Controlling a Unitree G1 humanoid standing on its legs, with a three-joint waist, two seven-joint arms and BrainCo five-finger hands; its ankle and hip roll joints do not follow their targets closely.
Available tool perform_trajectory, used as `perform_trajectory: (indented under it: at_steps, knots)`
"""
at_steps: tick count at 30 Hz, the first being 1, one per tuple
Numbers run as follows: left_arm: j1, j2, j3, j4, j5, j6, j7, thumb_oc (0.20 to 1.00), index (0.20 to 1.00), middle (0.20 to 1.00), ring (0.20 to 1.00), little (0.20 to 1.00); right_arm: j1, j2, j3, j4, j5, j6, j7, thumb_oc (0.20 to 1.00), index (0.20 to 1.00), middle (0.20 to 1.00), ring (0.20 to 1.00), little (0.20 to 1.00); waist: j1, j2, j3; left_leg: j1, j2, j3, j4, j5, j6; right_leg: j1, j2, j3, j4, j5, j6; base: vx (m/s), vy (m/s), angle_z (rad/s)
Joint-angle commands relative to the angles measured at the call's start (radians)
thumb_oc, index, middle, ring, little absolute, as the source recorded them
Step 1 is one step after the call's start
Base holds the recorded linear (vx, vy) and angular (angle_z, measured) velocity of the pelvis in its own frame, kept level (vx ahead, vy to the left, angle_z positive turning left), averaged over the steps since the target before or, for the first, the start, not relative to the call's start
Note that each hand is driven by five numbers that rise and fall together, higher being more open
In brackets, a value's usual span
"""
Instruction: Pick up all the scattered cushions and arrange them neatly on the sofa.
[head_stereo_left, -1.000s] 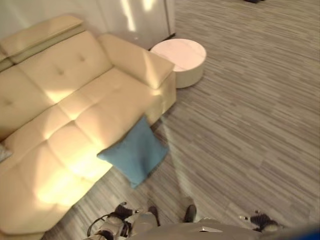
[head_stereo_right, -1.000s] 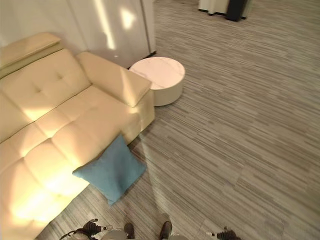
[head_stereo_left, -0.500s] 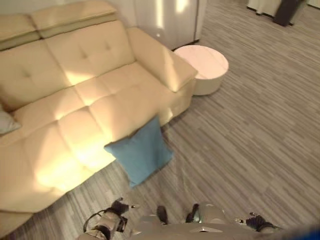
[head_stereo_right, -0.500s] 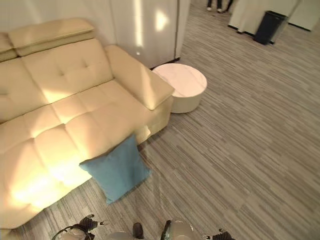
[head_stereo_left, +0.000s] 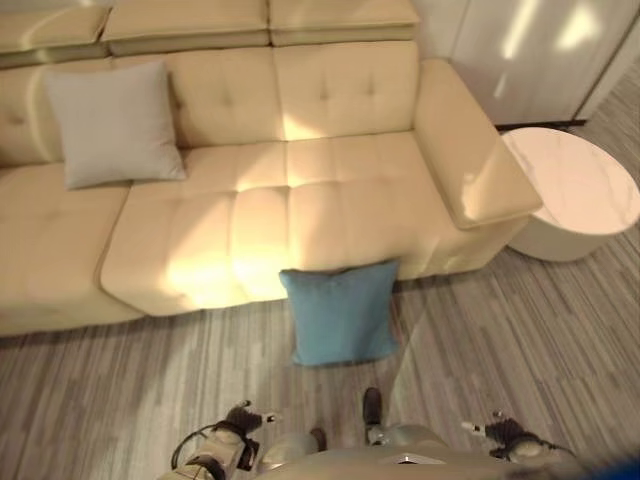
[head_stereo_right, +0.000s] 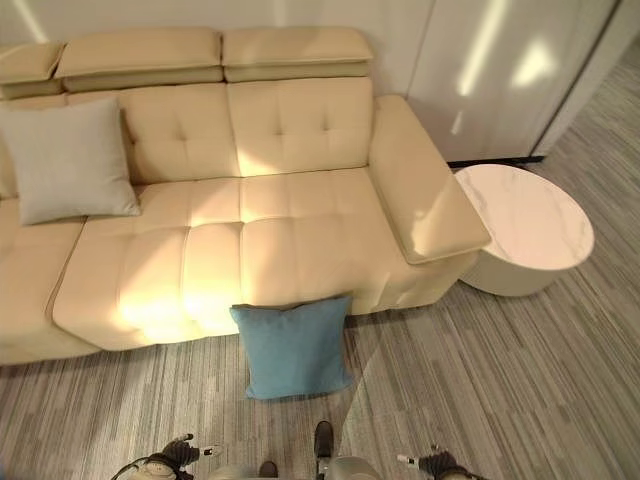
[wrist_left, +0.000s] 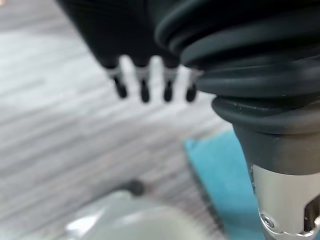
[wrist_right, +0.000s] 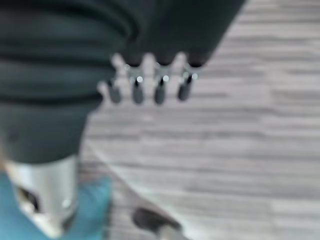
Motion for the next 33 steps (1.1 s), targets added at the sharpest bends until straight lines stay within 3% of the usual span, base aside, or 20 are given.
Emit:
perform_trajectory:
  at_steps: [1,4,11,16,20,24,28,29,33]
  knots:
    - [-0.041,-0.008,-0.037,0.008,0.018,-0.007,0.004,1.000,1.000,1.000,1.000,1.000,0.029,-0.029,-0.024,0.033,0.029,0.004,0.000,1.000,1.000,1.000,1.000,1.000,-0.044,0.039,-0.013,-0.027,0.056,0.035,-0.146,0.150,-0.048,-0.020,-0.041,0.077,0.114,-0.087,0.216,0.05,0.005,1.02]
    - [-0.035,-0.010,-0.036,0.016,0.022,-0.005,0.004,1.000,1.000,1.000,1.000,1.000,0.030,-0.026,-0.030,0.033,0.031,0.004,-0.003,1.000,1.000,1.000,1.000,1.000,-0.040,0.046,-0.014,-0.054,0.065,0.034,-0.183,0.198,-0.060,-0.007,-0.040,0.052,0.115,-0.101,0.216,0.09,0.036,0.50]
    - [-0.001,0.002,0.003,0.032,0.012,-0.004,0.003,1.000,1.000,1.000,1.000,1.000,0.008,-0.010,-0.021,0.030,0.009,0.006,0.000,1.000,1.000,1.000,1.000,1.000,-0.018,0.046,-0.025,-0.011,0.016,0.029,-0.190,0.149,-0.027,0.006,-0.071,0.088,0.162,-0.125,0.242,0.15,0.166,-0.23]
    - [-0.010,0.022,0.013,0.026,0.007,-0.008,0.010,1.000,1.000,1.000,1.000,1.000,-0.018,-0.007,-0.013,0.009,0.008,0.001,0.001,1.000,1.000,1.000,1.000,1.000,-0.011,0.058,-0.011,0.017,-0.010,0.054,-0.178,0.109,0.006,-0.058,-0.095,0.129,0.297,-0.124,0.265,0.07,0.143,-0.41]
    - [-0.014,0.025,0.020,0.025,-0.003,-0.014,0.014,1.000,1.000,1.000,1.000,1.000,-0.024,-0.014,-0.010,0.006,0.005,-0.001,0.002,1.000,1.000,1.000,1.000,1.000,-0.017,0.068,-0.005,0.033,-0.018,0.045,-0.190,0.104,0.002,-0.099,-0.105,0.121,0.258,-0.091,0.266,0.06,0.014,-0.16]
    - [-0.019,0.021,0.021,0.017,-0.014,-0.020,0.017,1.000,1.000,1.000,1.000,1.000,-0.016,-0.022,-0.017,0.012,0.002,-0.001,-0.001,1.000,1.000,1.000,1.000,1.000,-0.028,0.071,-0.007,0.044,-0.015,0.038,-0.204,0.110,-0.010,-0.077,-0.106,0.119,0.224,-0.098,0.263,0.07,-0.054,0.09]
    - [-0.076,0.020,0.030,-0.076,-0.125,-0.054,0.055,1.000,1.000,1.000,1.000,1.000,-0.041,-0.046,-0.034,-0.026,0.050,-0.026,-0.037,1.000,1.000,1.000,1.000,1.000,-0.032,0.083,0.056,-0.034,0.002,0.013,-0.189,0.134,-0.029,-0.139,-0.102,0.084,0.246,-0.113,0.245,-0.19,-0.096,0.30]
    - [-0.148,0.032,0.011,-0.189,-0.213,-0.095,0.105,1.000,1.000,1.000,1.000,1.000,-0.099,-0.064,-0.032,-0.096,0.104,-0.060,-0.080,1.000,1.000,1.000,1.000,1.000,-0.032,0.085,0.138,-0.199,0.005,-0.005,-0.118,0.155,-0.032,-0.299,-0.104,0.070,0.326,-0.102,0.232,-0.58,-0.133,0.20]
    - [-0.260,0.043,-0.019,-0.251,-0.298,-0.136,0.180,1.000,1.000,1.000,1.000,1.000,-0.175,-0.092,-0.014,-0.208,0.147,-0.092,-0.147,1.000,1.000,1.000,1.000,1.000,-0.045,0.077,0.180,-0.404,0.007,-0.011,-0.025,0.171,-0.035,-0.484,-0.109,0.069,0.396,-0.093,0.226,-0.27,-0.082,0.19]
